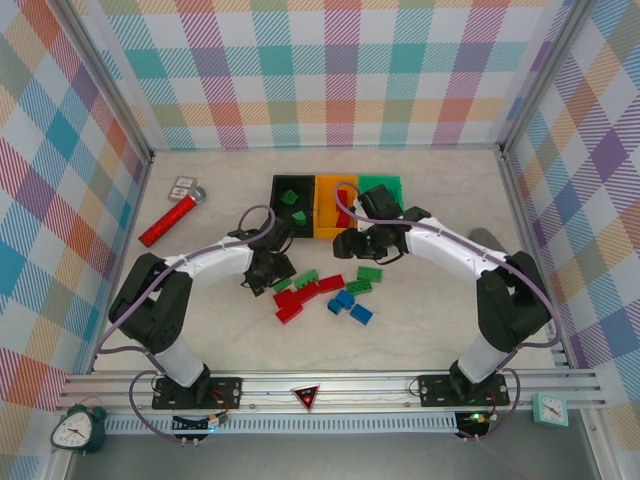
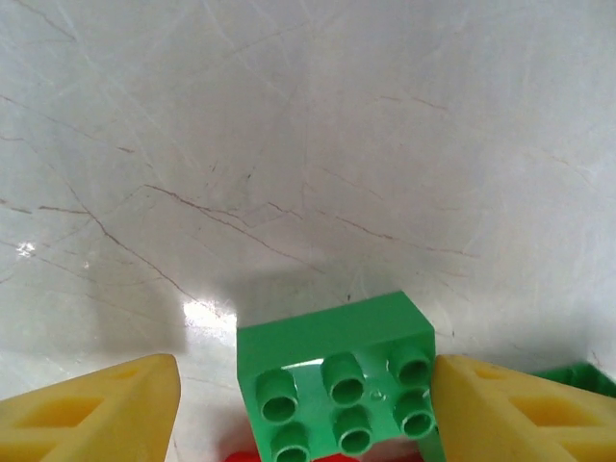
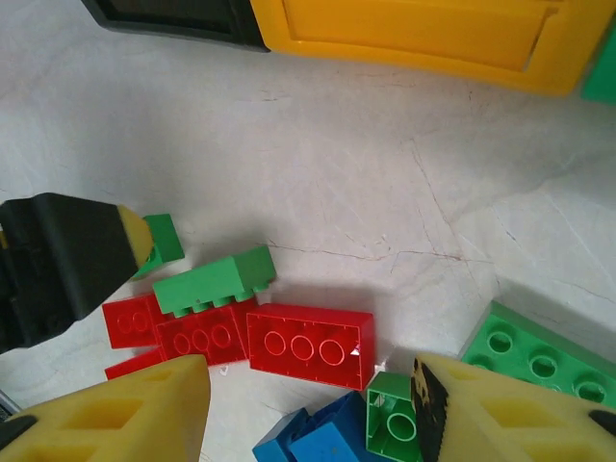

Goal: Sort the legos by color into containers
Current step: Pick up the lego from the center of the table, then place the lego in the container.

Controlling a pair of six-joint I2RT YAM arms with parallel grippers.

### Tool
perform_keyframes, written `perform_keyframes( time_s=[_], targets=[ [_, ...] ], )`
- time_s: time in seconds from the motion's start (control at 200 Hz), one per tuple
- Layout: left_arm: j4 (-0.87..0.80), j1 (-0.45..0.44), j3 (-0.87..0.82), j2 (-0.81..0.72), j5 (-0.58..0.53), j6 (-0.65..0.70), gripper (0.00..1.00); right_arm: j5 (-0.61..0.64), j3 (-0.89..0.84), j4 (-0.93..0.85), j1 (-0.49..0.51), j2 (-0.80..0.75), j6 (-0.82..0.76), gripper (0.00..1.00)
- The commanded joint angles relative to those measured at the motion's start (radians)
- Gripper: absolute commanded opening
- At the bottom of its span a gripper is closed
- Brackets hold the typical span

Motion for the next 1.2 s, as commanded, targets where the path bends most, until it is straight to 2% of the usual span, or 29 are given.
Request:
perform_keyframes(
  time_s=[0.0,0.2,0.255,0.28,0.315,0.535,0.735,1.02,1.195],
  targets=[
    [-0.059,-0.025,0.041,0.038,-0.026,-0.059,0.69,0.012,-0.022,0.024,0.007,-0.042,-0.015,0.58],
    [-0.060,-0.035,0.062,0.088,-0.011,-0.055,0.66,0.030,-0.058,0.029,0.008,-0.075,-0.021,0.58],
    [-0.056,-0.035,0.060,0.086,-0.011,-0.049,0.62,0.031,-0.067,0.030,0.008,-0.081,-0.021,0.58],
    [-0.055,-0.035,0.059,0.083,-0.012,-0.045,0.56,0.033,-0.070,0.031,0.007,-0.084,-0.021,0.58],
    [-0.060,-0.035,0.060,0.075,-0.019,-0.040,0.55,0.033,-0.075,0.033,0.007,-0.086,-0.021,0.58],
    [-0.119,-0.035,0.109,-0.017,-0.140,0.019,0.54,0.030,-0.085,0.031,0.008,-0.096,-0.019,0.58],
    [-0.194,-0.017,0.295,-0.013,-0.228,0.149,0.55,0.049,-0.143,0.031,0.007,-0.138,-0.006,0.58],
    [-0.199,0.086,0.586,0.154,-0.177,0.304,0.57,0.080,-0.270,0.029,0.008,-0.257,0.041,0.58],
    [-0.166,0.141,0.717,0.263,-0.090,0.373,0.64,0.090,-0.336,0.024,0.008,-0.325,0.069,0.59]
  ],
)
